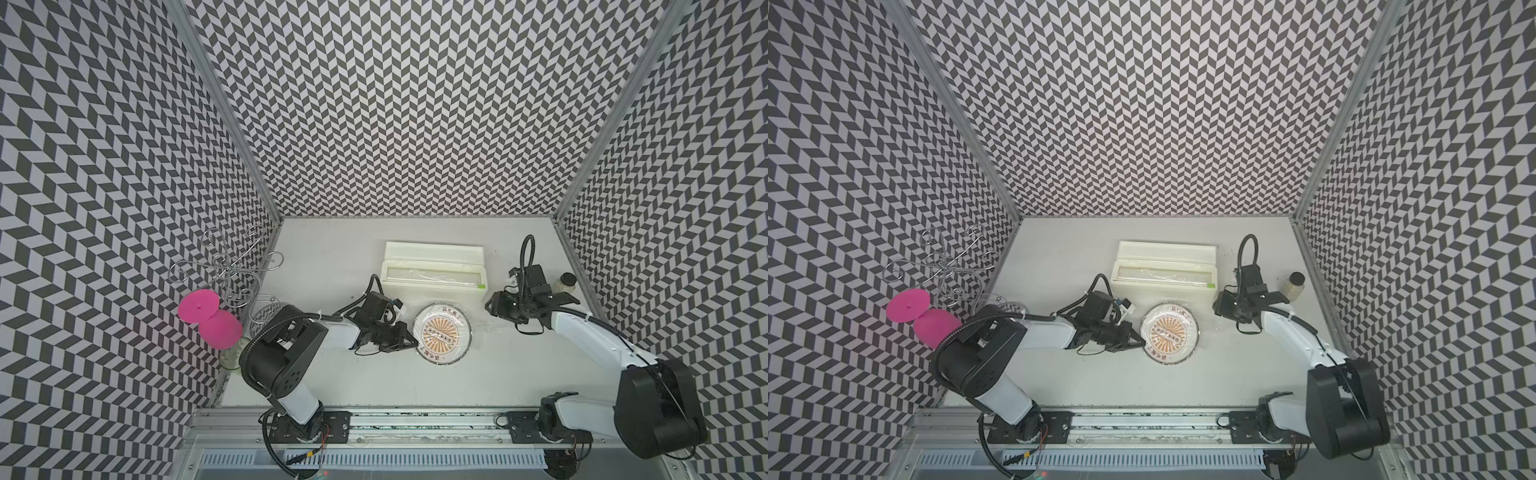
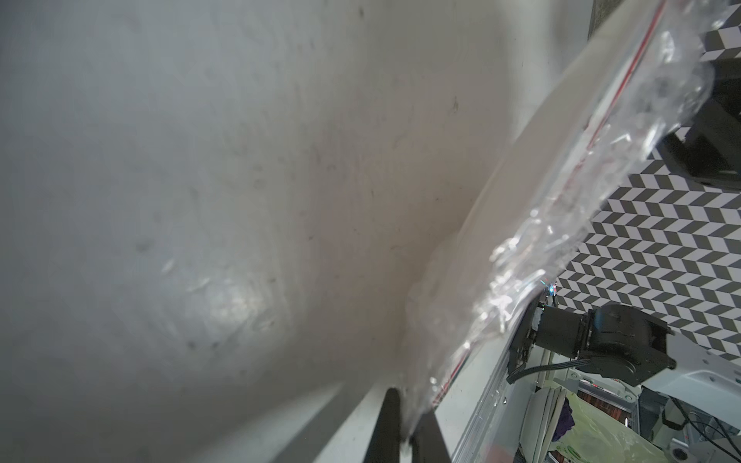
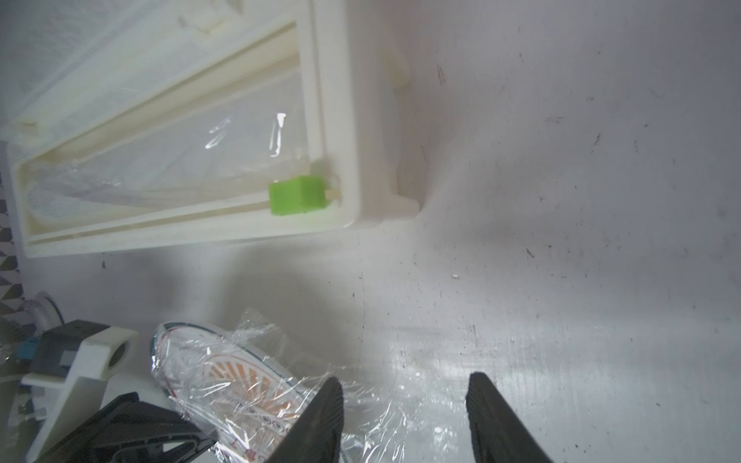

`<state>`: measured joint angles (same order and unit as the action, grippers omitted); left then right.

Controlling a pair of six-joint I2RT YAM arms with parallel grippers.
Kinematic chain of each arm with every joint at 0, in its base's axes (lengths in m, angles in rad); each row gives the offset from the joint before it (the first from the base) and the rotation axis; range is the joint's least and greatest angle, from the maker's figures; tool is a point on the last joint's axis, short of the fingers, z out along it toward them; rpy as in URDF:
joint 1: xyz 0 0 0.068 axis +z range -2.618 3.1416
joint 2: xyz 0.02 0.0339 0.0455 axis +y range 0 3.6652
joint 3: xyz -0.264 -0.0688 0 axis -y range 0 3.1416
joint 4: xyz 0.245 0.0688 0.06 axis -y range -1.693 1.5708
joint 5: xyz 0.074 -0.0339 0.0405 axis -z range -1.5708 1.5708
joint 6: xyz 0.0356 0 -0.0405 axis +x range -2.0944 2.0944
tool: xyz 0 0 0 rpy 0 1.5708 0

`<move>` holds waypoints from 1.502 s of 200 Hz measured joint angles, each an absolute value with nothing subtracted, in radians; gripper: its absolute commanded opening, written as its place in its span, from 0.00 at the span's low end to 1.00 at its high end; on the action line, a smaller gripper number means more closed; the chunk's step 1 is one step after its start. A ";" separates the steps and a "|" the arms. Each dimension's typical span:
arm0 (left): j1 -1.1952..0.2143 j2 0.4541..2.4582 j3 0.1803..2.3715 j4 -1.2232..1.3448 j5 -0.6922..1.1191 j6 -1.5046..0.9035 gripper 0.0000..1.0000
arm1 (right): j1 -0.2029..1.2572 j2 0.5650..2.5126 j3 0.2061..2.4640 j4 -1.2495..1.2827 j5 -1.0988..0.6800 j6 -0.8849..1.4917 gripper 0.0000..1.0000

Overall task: Wrap the plate with plastic wrap
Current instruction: Pick up the plate at the center of the board.

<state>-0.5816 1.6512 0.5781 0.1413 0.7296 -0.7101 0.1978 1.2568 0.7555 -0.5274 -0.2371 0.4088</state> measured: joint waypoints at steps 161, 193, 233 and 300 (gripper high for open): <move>-0.484 1.528 0.535 -0.046 0.767 -0.649 0.00 | 0.463 1.283 0.828 -0.532 -0.346 0.417 0.58; -0.483 1.516 0.431 0.055 0.823 -0.753 0.00 | 0.531 1.221 0.789 -0.575 -0.331 0.518 0.58; -0.475 1.517 0.428 0.064 0.833 -0.767 0.00 | 0.577 1.240 0.729 -0.558 -0.347 0.567 0.58; -0.464 1.552 0.438 0.070 0.847 -0.732 0.00 | 0.590 1.438 0.749 -0.451 -0.351 0.510 0.58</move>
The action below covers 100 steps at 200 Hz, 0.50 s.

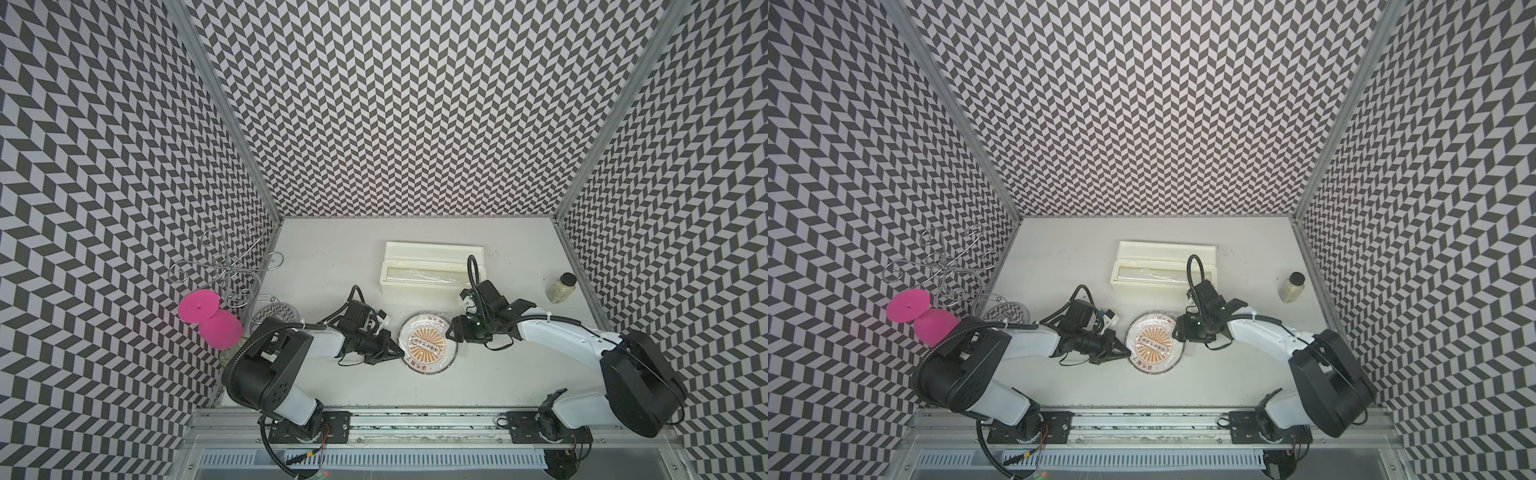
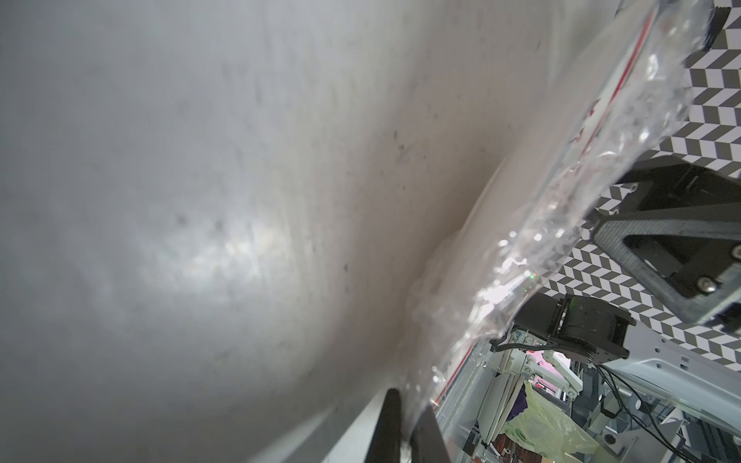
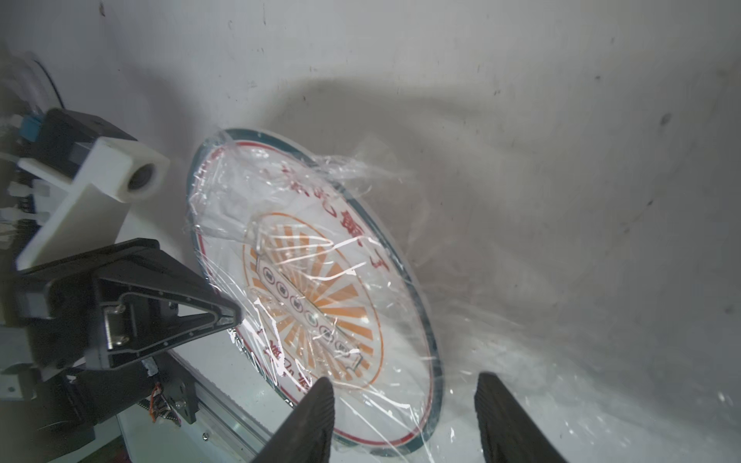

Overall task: Wrap the plate with plastic wrap
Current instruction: Pick up the plate at the center of the board.

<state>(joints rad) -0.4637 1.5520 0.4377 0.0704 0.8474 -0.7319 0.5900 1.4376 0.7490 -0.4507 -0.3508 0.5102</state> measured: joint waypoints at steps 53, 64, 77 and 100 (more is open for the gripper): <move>-0.464 1.589 0.437 0.113 0.867 -0.731 0.00 | 0.590 1.494 0.677 -0.280 -0.492 0.490 0.57; -0.460 1.602 0.437 0.124 0.877 -0.731 0.00 | 0.585 1.493 0.638 -0.216 -0.544 0.500 0.56; -0.456 1.608 0.437 0.133 0.884 -0.731 0.00 | 0.572 1.486 0.591 -0.134 -0.595 0.521 0.52; -0.451 1.608 0.434 0.134 0.886 -0.732 0.00 | 0.561 1.481 0.530 -0.039 -0.637 0.570 0.32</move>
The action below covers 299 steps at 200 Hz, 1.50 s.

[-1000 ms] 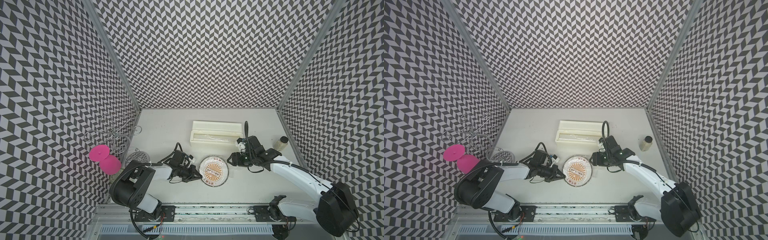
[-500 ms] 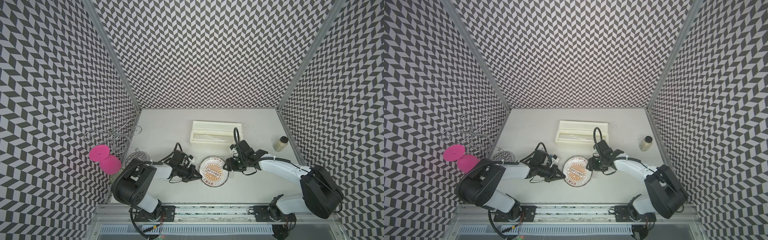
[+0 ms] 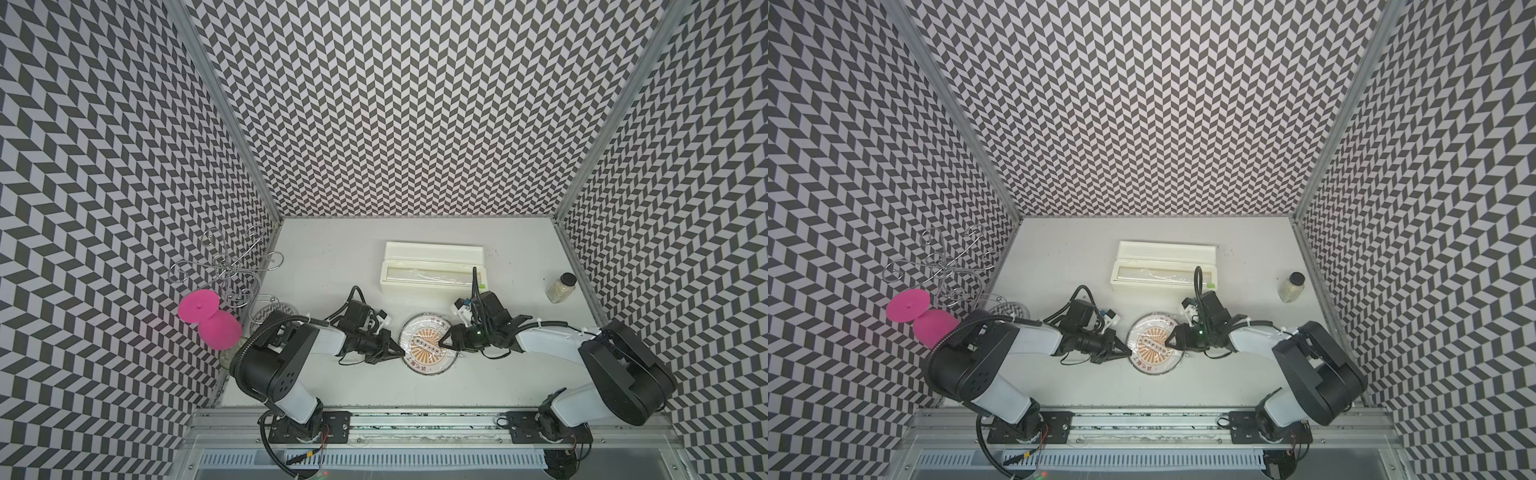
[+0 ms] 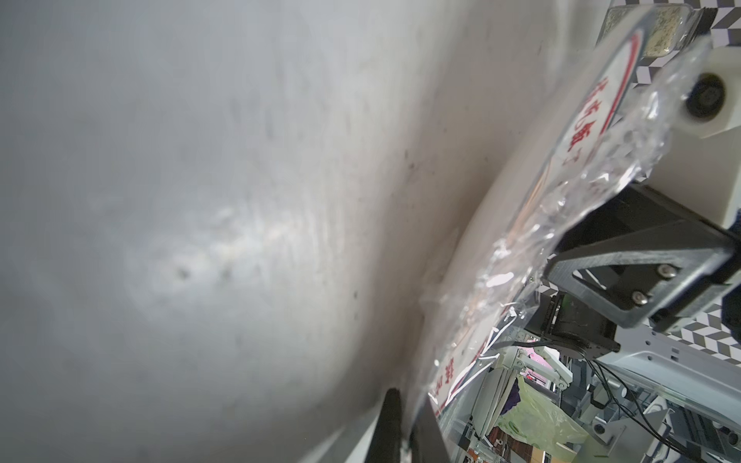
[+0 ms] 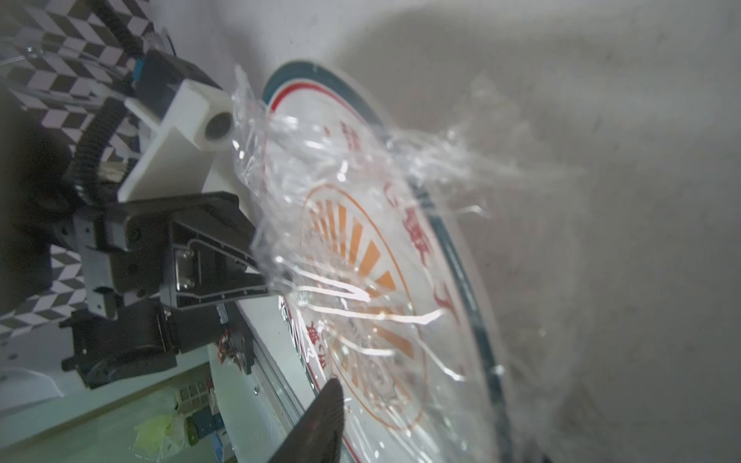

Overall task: Wrap the plate with plastic wrap
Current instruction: Pick up the plate at the center of the board.

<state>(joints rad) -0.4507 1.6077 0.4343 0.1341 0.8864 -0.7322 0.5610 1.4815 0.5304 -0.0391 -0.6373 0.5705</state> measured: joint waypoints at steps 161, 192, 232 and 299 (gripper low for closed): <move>-0.250 1.166 0.549 -0.048 0.894 -0.725 0.69 | 0.530 1.328 0.510 0.202 -0.823 0.900 0.00; -0.303 1.166 0.547 -0.045 0.858 -0.738 0.62 | 0.528 1.313 0.514 0.260 -0.809 1.014 0.00; -0.392 1.165 0.535 0.075 0.809 -0.809 0.29 | 0.529 1.302 0.509 0.350 -0.778 1.157 0.01; -0.337 1.211 0.560 0.164 0.805 -0.852 0.00 | 0.530 1.289 0.506 0.421 -0.783 1.217 0.50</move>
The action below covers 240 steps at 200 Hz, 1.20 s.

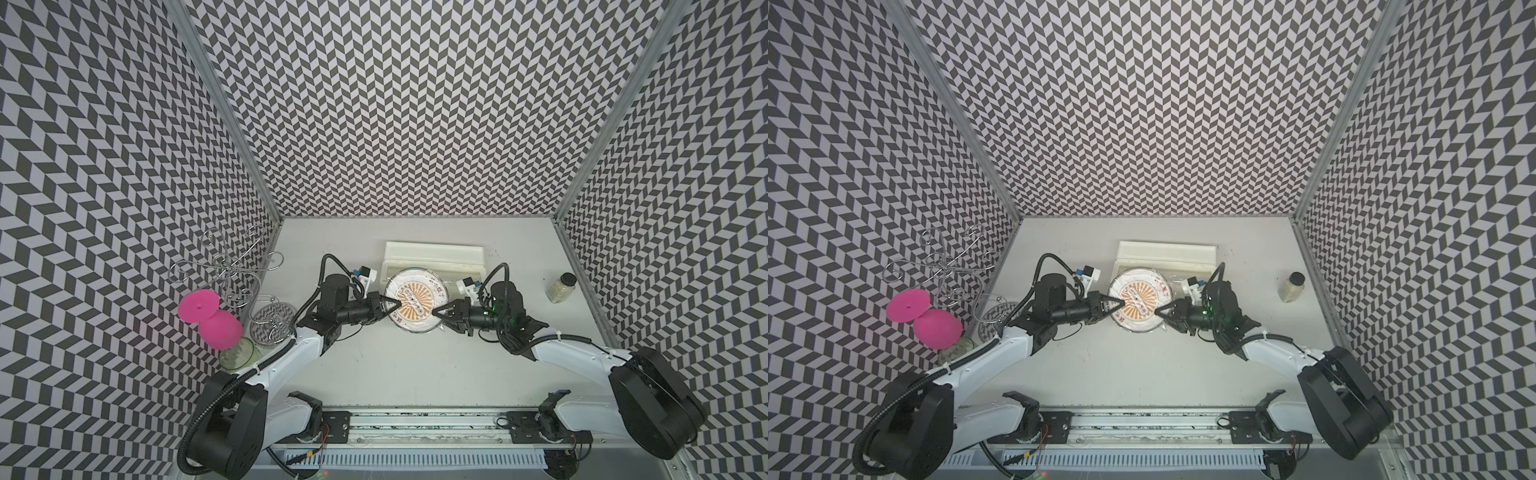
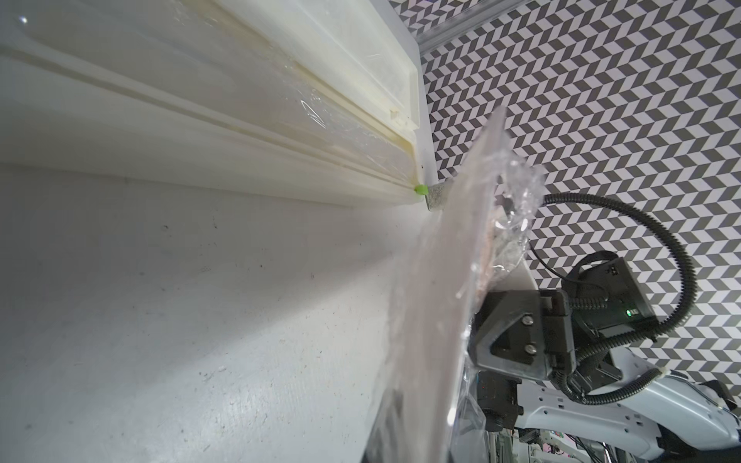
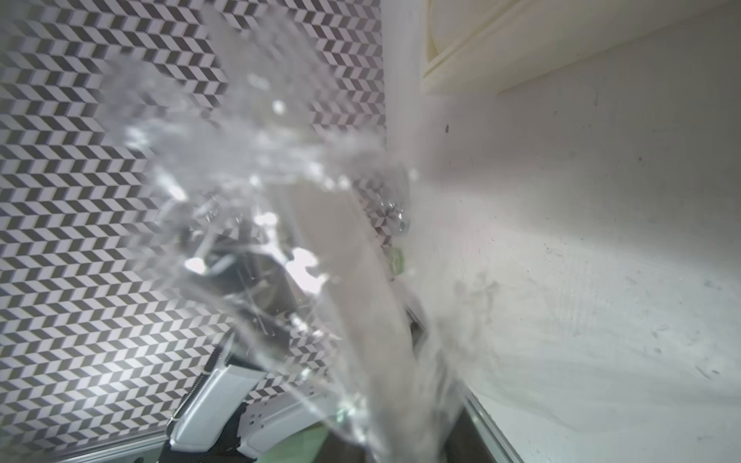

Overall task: Wrap the plate with plastic wrap
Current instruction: Pick up the plate at the center of the board, then cover the plate with plastic wrap.

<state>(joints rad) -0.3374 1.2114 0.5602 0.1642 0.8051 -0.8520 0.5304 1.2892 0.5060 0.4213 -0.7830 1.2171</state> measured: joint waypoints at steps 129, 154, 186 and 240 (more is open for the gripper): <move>-0.290 1.345 0.670 0.039 1.037 -0.600 0.00 | 0.243 1.311 0.893 -0.261 -0.857 0.527 0.56; -0.302 1.344 0.670 0.043 1.043 -0.596 0.00 | 0.257 1.346 0.898 -0.278 -0.892 0.506 0.52; -0.305 1.344 0.670 0.045 1.044 -0.596 0.00 | 0.278 1.348 0.882 -0.252 -0.953 0.508 0.50; -0.305 1.344 0.670 0.052 1.044 -0.599 0.00 | 0.279 1.347 0.773 -0.211 -1.012 0.532 0.38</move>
<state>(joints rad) -0.3054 1.3437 0.6697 0.0517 1.0439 -0.5995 0.2794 1.3468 0.7734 -0.2108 -1.0119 0.5316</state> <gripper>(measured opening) 0.088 0.421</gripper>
